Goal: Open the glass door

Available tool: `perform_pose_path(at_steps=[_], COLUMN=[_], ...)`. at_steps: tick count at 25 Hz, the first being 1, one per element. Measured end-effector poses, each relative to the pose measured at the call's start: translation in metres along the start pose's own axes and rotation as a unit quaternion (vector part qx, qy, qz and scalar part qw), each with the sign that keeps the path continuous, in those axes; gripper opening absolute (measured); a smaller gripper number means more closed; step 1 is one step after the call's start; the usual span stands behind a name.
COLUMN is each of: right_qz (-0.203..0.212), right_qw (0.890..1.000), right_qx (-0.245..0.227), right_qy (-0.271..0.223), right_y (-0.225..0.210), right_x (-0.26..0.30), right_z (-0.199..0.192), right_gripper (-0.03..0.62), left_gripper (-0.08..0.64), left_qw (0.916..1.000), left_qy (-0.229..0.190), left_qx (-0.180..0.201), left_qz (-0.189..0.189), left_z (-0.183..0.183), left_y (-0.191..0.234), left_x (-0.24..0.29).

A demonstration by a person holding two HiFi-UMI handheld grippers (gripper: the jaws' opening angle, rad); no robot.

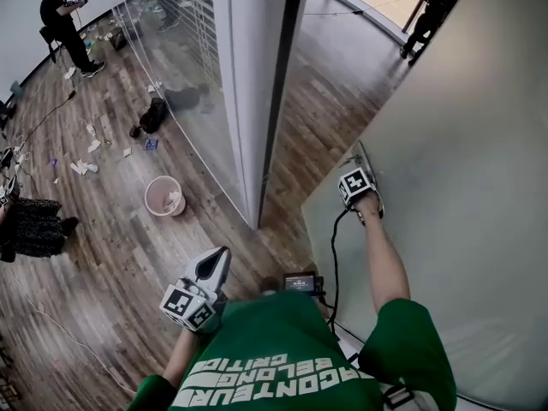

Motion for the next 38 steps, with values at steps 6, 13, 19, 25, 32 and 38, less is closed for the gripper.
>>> perform_pose_path(at_steps=[6,13,19,25,32,38], right_qz=[-0.003,-0.004,-0.014,-0.018,-0.020,-0.019], right_qw=[1.000,0.998,0.996,0.993,0.988,0.984], right_qx=[0.025,0.058,0.088,0.116,0.150,0.175], right_qy=[0.001,0.004,0.006,0.010,0.012,0.015], right_y=[-0.035,-0.082,-0.119,-0.159,-0.196,-0.223], right_x=[-0.001,0.003,0.002,0.010,0.016,0.015], right_z=[-0.001,-0.008,-0.023,-0.034,-0.068,-0.079], right_gripper=[-0.006,-0.007,-0.006,-0.007,-0.007,-0.008], left_gripper=[0.017,0.017,0.017,0.017,0.017,0.017], left_qw=[0.9999,0.9991,0.9964,0.9906,0.9790,0.9697], left_qy=[0.002,0.009,0.027,0.048,0.069,0.080], left_qx=[0.005,0.006,0.009,0.014,0.019,0.019], left_qz=[-0.015,-0.041,-0.080,-0.128,-0.191,-0.230], left_z=[0.001,-0.006,-0.007,-0.009,-0.014,-0.005], left_y=[-0.021,-0.052,-0.069,-0.074,-0.081,-0.076], left_x=[0.029,0.065,0.090,0.137,0.194,0.237])
Point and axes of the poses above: the fingertips, and each gripper's own axes: x forward along the fingers, y to its left, z out of its top, the point moved 6 cm from there along -x, backward along the fingers, and after that the axes turned 3 degrees about y, right-handed, at the moved point
